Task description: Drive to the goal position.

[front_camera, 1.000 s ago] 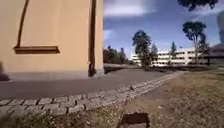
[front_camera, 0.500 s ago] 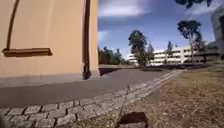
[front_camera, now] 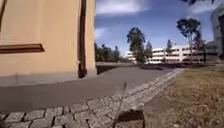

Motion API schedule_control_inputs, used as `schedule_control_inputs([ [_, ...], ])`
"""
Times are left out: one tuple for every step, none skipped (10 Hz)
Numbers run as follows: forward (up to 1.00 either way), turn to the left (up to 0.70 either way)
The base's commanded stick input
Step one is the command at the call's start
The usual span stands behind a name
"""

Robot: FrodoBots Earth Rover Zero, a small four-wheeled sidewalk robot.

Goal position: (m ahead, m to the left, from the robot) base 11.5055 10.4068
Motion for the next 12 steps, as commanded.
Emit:
schedule_control_inputs([
  [0.7, 0.0],
  [0.7, 0.0],
  [0.7, 0.0],
  [0.7, 0.0],
  [0.7, 0.0],
  [0.7, 0.0],
  [0.7, 0.0],
  [0.7, 0.0],
  [0.7, 0.0],
  [0.7, 0.0],
  [0.7, 0.0],
  [0.7, 0.0],
])
